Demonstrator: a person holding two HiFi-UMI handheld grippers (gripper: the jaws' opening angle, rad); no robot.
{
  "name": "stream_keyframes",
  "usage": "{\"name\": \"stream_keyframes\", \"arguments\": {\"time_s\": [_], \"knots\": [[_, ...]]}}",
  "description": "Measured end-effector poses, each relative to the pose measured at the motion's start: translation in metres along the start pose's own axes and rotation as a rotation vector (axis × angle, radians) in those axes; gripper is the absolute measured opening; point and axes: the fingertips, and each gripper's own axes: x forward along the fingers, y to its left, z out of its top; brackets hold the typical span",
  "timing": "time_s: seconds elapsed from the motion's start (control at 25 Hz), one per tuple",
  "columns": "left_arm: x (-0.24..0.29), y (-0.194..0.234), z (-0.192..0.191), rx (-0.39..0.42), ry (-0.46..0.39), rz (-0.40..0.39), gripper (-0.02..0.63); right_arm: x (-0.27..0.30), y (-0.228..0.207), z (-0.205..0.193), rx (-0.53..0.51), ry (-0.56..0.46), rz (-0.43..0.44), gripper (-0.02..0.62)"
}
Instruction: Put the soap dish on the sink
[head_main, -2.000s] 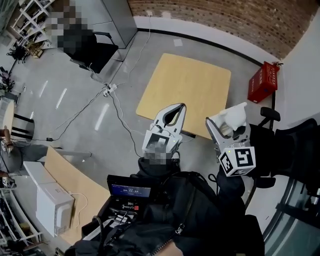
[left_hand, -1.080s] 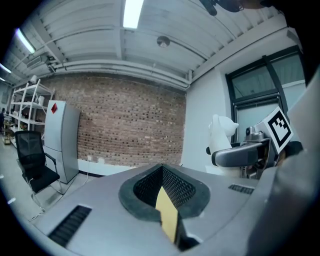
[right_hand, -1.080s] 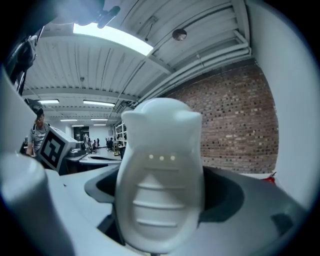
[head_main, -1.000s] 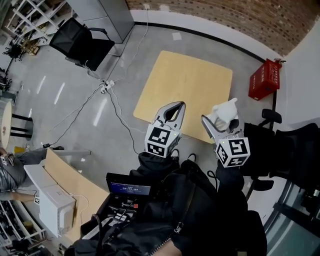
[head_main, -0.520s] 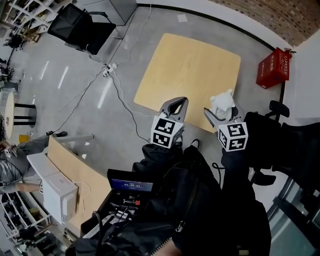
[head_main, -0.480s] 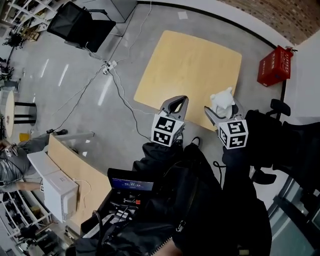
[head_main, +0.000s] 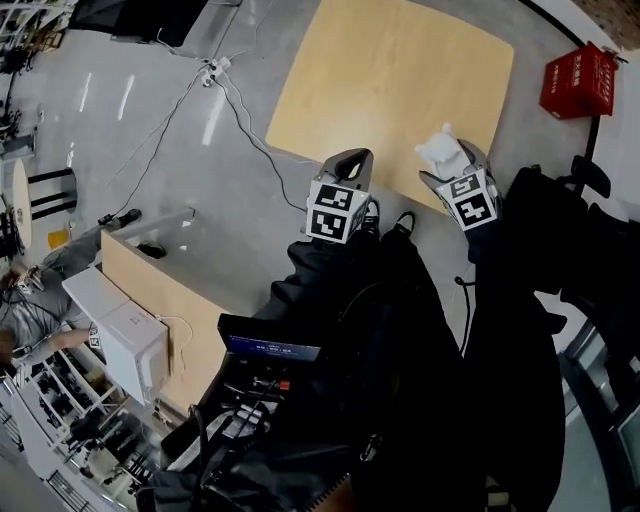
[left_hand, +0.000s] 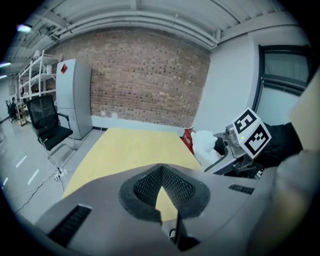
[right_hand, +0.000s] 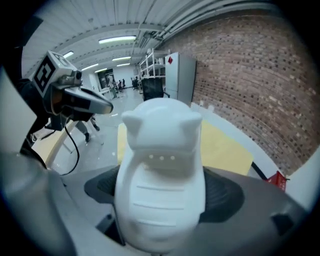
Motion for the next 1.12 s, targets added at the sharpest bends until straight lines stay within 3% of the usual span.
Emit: {"name": "stream_keyframes", "arguments": {"time_s": [0.24,0.64,0.92,1.12], "knots": [[0.012,0.013,-0.017,-0.048,0.035,0.03,0.003,0.049,-0.003,-0.036,-0.178,0.212,0.113,0.491],[0.015,0.02,-0.034,-0.07,0.07,0.038,0.003,0.096,-0.001,-0.081,-0.508,0.515,0.229,0.491],[0.017,0.025,-0.043,-0.077,0.086,0.053,0.003,0.112,-0.005,-0.104,-0.679,0.694,0.263,0.491],[0.017,0.03,-0.045,-0.083,0.086,0.058,0.003,0.121,-0.004,-0.11,-0.734,0.775,0.259,0.491]]}}
